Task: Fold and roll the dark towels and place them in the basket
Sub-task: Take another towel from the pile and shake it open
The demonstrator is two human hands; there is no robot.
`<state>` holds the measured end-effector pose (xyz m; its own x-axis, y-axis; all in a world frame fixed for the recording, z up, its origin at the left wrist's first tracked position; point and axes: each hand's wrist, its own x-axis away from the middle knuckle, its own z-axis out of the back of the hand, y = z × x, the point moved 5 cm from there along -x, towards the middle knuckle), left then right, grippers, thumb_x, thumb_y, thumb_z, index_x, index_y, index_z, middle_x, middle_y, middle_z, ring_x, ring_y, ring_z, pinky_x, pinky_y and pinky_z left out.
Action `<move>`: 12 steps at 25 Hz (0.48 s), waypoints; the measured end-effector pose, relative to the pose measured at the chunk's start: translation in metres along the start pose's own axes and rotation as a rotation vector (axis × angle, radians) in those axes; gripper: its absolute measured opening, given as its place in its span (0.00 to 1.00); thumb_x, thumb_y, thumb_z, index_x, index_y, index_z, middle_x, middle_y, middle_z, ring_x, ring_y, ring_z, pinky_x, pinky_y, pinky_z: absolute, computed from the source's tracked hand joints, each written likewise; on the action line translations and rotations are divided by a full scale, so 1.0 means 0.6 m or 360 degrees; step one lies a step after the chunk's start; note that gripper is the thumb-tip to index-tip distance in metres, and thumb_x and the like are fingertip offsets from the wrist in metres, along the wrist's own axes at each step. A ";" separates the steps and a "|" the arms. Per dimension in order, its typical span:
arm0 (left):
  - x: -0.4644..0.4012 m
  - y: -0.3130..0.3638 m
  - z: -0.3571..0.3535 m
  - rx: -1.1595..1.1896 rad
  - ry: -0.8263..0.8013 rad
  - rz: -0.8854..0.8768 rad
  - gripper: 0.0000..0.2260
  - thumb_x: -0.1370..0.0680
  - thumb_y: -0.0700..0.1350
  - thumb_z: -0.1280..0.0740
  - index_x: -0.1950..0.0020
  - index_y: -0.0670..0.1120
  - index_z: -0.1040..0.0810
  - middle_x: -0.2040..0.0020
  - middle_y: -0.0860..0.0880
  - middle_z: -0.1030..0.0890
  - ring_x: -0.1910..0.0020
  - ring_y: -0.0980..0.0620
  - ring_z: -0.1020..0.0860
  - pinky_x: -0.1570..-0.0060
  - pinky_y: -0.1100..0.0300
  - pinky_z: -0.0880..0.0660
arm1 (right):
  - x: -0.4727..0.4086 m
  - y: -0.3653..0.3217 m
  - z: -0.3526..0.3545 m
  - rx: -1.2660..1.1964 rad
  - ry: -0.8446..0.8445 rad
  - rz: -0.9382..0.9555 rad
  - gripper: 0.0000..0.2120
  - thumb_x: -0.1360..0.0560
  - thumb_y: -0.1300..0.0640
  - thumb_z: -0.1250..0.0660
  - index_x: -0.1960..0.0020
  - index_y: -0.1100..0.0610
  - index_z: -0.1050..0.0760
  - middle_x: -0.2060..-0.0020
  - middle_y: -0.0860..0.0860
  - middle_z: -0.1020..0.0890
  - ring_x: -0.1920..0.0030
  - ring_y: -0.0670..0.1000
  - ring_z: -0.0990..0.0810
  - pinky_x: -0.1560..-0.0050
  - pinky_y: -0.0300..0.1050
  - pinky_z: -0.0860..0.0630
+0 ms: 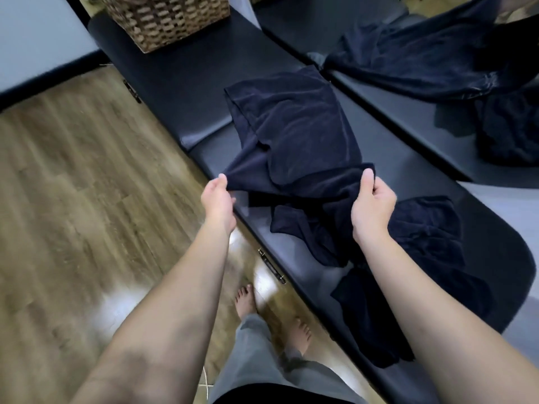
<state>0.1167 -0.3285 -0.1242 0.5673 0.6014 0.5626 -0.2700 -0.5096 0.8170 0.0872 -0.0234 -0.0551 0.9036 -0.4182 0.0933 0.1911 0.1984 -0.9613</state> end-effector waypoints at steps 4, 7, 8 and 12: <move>0.009 0.100 0.009 0.0433 0.0113 -0.0149 0.08 0.15 0.46 0.37 0.53 0.48 0.25 0.56 0.48 0.22 0.62 0.50 0.24 0.53 0.55 0.20 | -0.037 -0.064 0.066 -0.0177 0.0378 0.0094 0.23 0.17 0.48 0.41 0.67 0.50 0.46 0.72 0.42 0.42 0.70 0.43 0.43 0.65 0.43 0.40; 0.018 0.140 0.023 0.0585 0.0198 -0.0219 0.07 0.16 0.47 0.37 0.51 0.48 0.24 0.53 0.46 0.21 0.61 0.48 0.23 0.56 0.55 0.19 | -0.057 -0.089 0.103 -0.0292 0.0544 0.0096 0.23 0.17 0.46 0.42 0.67 0.51 0.46 0.73 0.42 0.43 0.68 0.45 0.44 0.64 0.45 0.41; 0.021 0.141 0.025 0.0557 0.0204 -0.0221 0.07 0.16 0.47 0.37 0.51 0.48 0.24 0.53 0.46 0.21 0.61 0.49 0.23 0.57 0.56 0.19 | -0.061 -0.088 0.105 -0.0320 0.0555 0.0081 0.23 0.18 0.46 0.42 0.67 0.51 0.46 0.73 0.42 0.43 0.67 0.46 0.44 0.63 0.46 0.41; 0.054 0.114 0.010 0.0287 0.0080 -0.0230 0.09 0.16 0.47 0.36 0.56 0.49 0.27 0.63 0.48 0.24 0.72 0.54 0.27 0.67 0.61 0.25 | -0.049 -0.070 0.091 -0.0350 0.0422 0.0014 0.25 0.19 0.45 0.40 0.68 0.51 0.47 0.72 0.43 0.44 0.67 0.47 0.45 0.64 0.48 0.44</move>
<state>0.1213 -0.3475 -0.0506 0.5495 0.7036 0.4506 -0.0427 -0.5150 0.8561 0.0736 0.0286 -0.0031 0.7680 -0.6391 0.0419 0.0702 0.0191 -0.9973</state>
